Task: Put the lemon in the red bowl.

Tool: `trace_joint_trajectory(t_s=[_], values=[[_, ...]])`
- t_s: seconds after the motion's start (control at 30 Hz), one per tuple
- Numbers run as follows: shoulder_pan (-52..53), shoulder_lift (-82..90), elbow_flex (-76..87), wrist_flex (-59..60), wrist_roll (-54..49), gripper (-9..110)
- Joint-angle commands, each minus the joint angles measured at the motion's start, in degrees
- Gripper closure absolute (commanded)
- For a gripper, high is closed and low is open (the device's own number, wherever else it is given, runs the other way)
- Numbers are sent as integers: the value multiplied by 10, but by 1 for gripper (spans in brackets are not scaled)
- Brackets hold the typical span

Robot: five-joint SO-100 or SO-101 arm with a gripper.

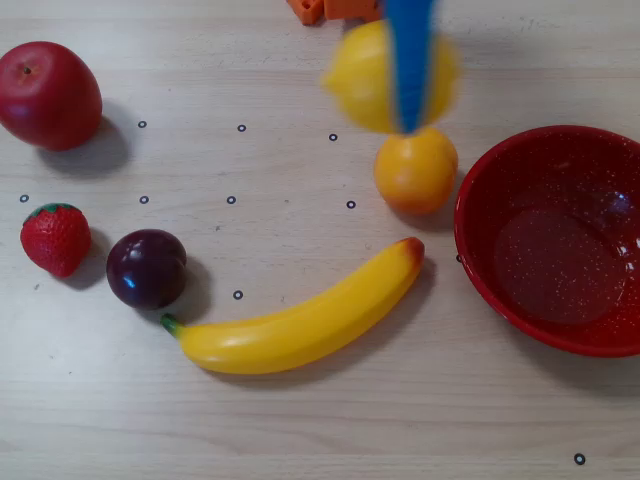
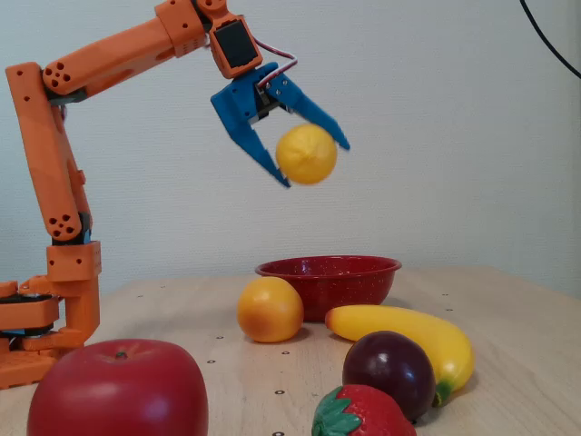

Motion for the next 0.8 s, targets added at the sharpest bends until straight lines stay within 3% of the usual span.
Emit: trace_joint_trajectory(t_s=[0.0,0.27,0.63,0.77], values=[[52,73,-12,-49,-18,101],[150,117,147,-241,31,101],[203,91,384,-570,192,101],[207,37,370,-583,199,101]])
